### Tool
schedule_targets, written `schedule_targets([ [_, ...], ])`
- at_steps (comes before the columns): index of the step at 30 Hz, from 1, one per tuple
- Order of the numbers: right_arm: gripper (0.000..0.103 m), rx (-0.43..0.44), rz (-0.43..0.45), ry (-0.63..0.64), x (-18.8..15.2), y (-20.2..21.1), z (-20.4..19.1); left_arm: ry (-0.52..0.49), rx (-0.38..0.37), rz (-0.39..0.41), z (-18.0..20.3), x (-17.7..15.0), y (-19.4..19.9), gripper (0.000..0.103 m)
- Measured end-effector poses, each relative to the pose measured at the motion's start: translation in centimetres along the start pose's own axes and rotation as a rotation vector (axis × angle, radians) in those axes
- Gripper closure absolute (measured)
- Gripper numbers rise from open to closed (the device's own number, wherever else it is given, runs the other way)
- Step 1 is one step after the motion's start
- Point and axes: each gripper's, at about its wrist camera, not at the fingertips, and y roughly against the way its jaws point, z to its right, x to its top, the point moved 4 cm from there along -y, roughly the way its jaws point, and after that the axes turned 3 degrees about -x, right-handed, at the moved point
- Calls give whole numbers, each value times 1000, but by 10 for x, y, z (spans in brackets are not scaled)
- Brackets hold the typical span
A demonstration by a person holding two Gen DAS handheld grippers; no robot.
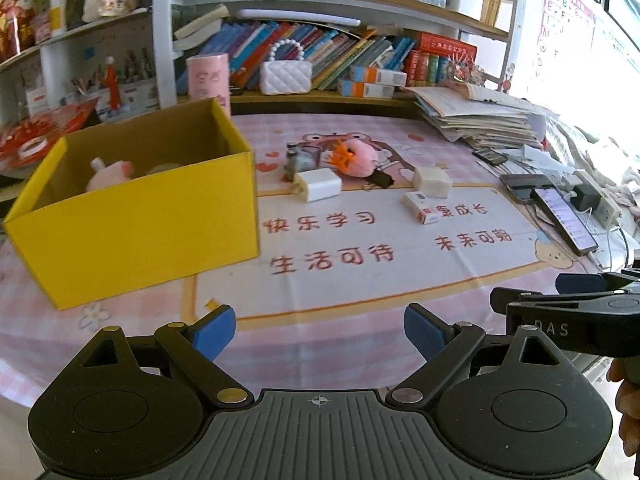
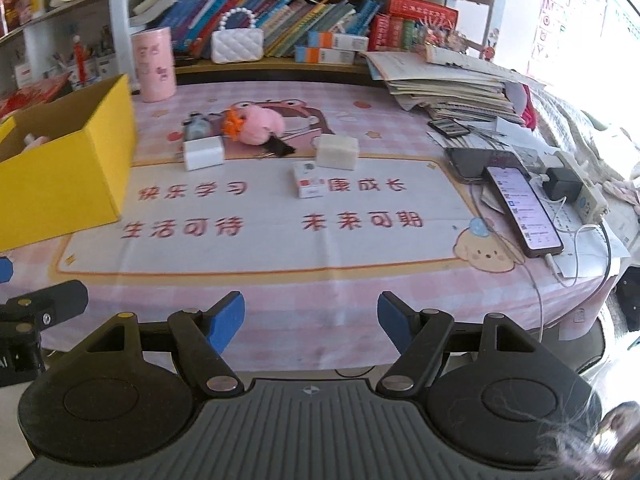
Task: Organize objects
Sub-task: 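Withdraw both tools from the box toward the white blocks, then grasp the small white printed box with left tool while right tool grasps the white foam block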
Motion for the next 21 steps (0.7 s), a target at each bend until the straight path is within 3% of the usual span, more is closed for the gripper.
schedule_targets([
  [21,30,18,52,-3,78,-82,79,-3,1,-4,73,64,-99,10],
])
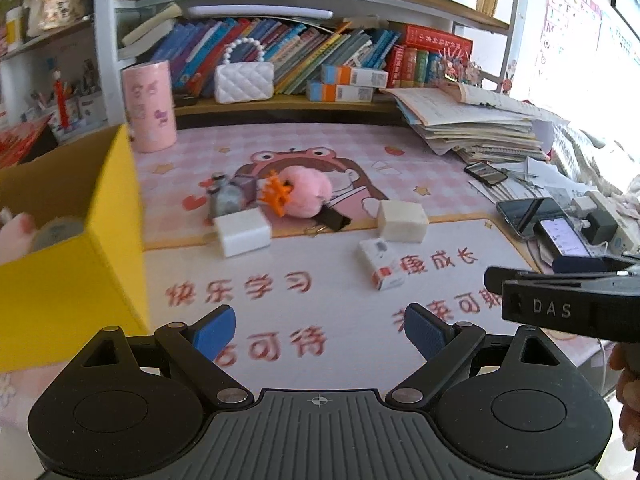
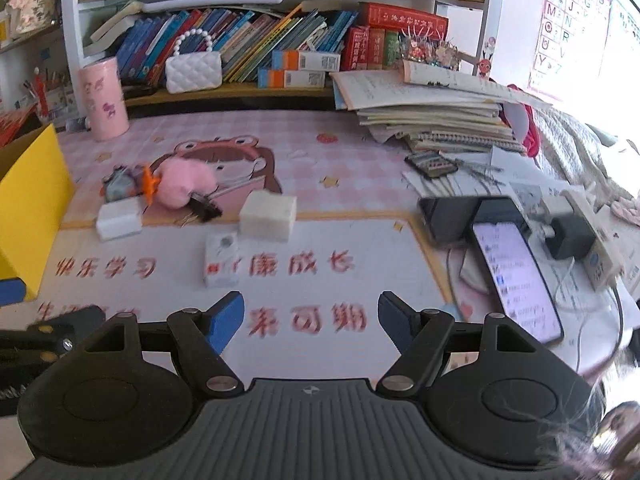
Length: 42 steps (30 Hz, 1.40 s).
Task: Organize objects
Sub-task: 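Grasp the small white printed box with left tool while right tool grasps the white foam block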
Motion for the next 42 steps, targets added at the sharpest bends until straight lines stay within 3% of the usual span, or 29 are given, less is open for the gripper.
schedule_targets([
  [12,30,-20,47,-36,43,-46,39,-59,7,-12,36,29,-67,13],
  [13,30,-21,50,-40,47,-49,41,-64,8,-15,38,30,-72,16],
  [15,30,-24,54,-43,53,-54,45,-77,1,-34,43,32,-86,32],
  [18,30,-25,65,-38,60,-59,46,-82,-20,-63,50,33,-106,42],
  [20,29,-22,69,-33,64,-62,46,-81,-25,-90,54,33,-118,42],
  [23,29,-13,73,-24,68,-67,44,-66,-14,-140,55,29,-131,60],
  [27,27,11,71,-9,70,-73,38,-48,-26,-144,49,30,-130,75],
  [34,19,75,33,21,71,-98,18,55,-35,-151,16,35,-107,75],
  [37,10,105,22,57,70,-111,3,123,-12,-144,-6,35,-86,75],
  [42,8,137,-8,149,65,-140,-23,206,57,-126,-37,29,-53,75],
])
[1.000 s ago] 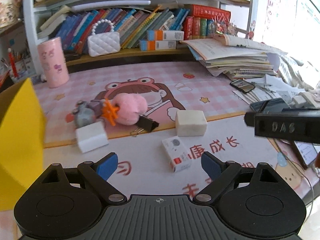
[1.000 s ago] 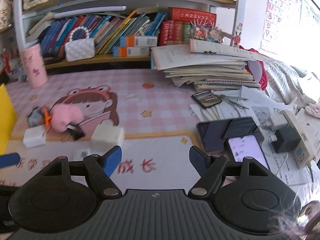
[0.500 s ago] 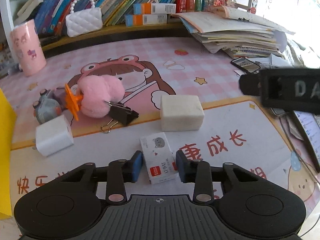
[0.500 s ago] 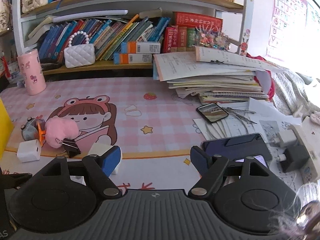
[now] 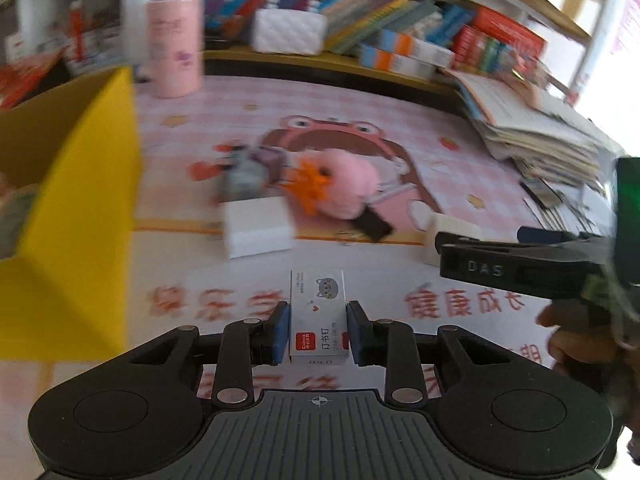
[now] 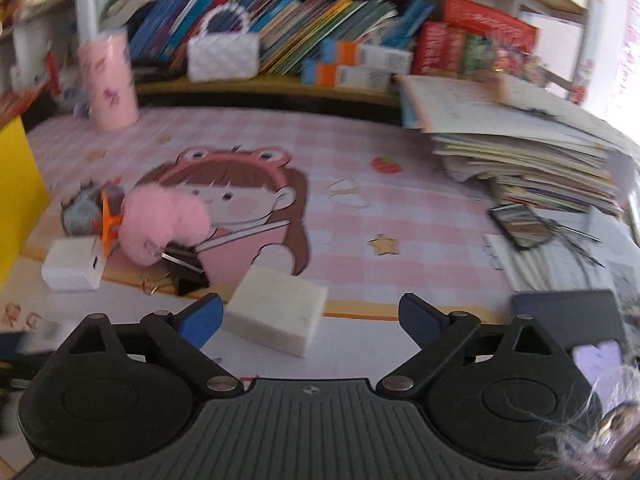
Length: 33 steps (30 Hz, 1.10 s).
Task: Organize objects
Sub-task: 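Grasp the small white printed box with left tool while right tool grasps the white foam block, then carry the printed box and foam block in both tools over the yellow box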
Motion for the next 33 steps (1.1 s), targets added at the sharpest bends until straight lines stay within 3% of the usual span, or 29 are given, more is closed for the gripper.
schedule_targets([
  [3,8,6,-15,21,0,-17,-8,30,38,8,-14,-5,14,75],
  [6,16,8,-23,25,0,-29,-11,52,59,13,-24,-10,23,75],
  [9,46,33,-24,18,0,-36,-11,58,67,28,-29,-11,30,75],
  [11,52,45,-14,15,0,-34,-13,55,67,41,-30,-11,34,75],
  [17,57,43,-1,1,-4,-7,-18,61,40,61,-33,-14,42,75],
  [27,57,78,12,-78,-23,76,-35,61,-26,97,-43,-28,63,75],
  [33,57,105,22,-24,-39,119,-67,89,-57,136,-61,-38,84,75],
])
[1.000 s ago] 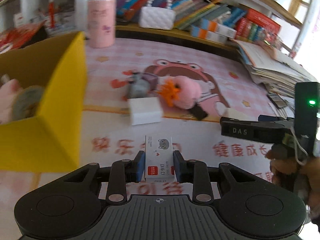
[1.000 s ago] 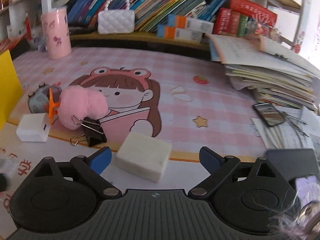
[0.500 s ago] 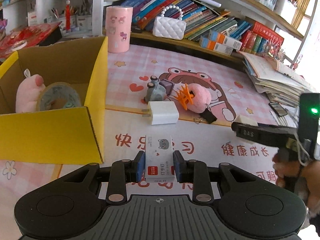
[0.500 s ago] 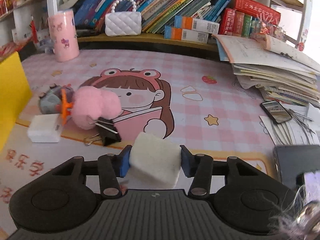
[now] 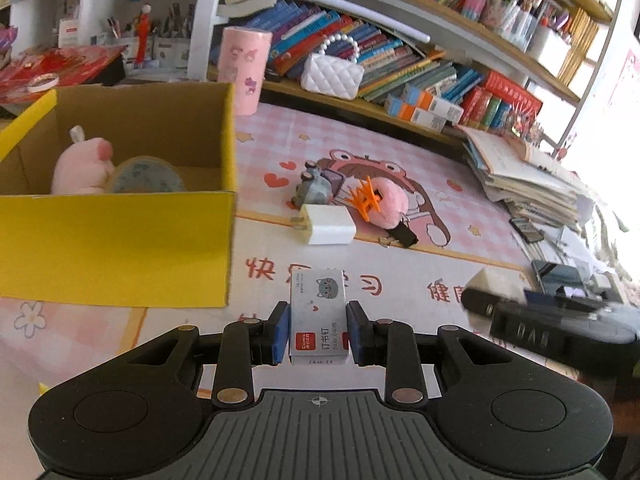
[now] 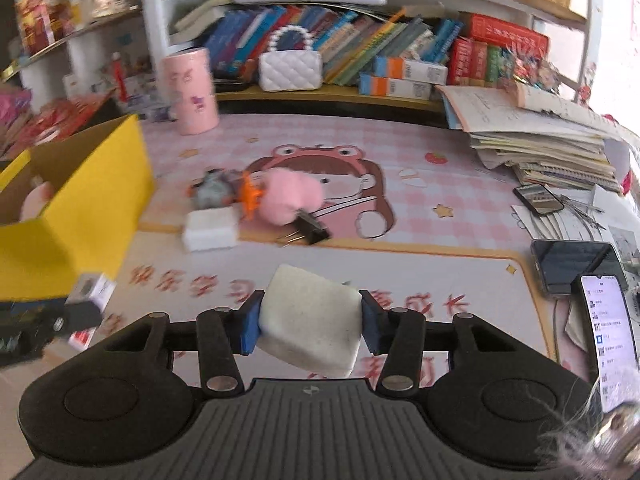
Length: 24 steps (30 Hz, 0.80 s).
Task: Organize objects
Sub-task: 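Carry the printed box and foam block in both tools over the yellow box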
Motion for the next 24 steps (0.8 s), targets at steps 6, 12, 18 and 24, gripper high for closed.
schedule_targets([
  [6,57,35,5,94,-13,21,-47,27,-2,25,-24,-11,28,75],
  [12,57,79,-2,149,-28,40,-94,75,28,37,-61,-25,61,75],
  [18,57,122,1,193,-42,57,-138,114,64,59,-96,-38,93,75],
  [24,57,153,17,217,-53,74,-172,118,82,83,-120,-46,121,75],
])
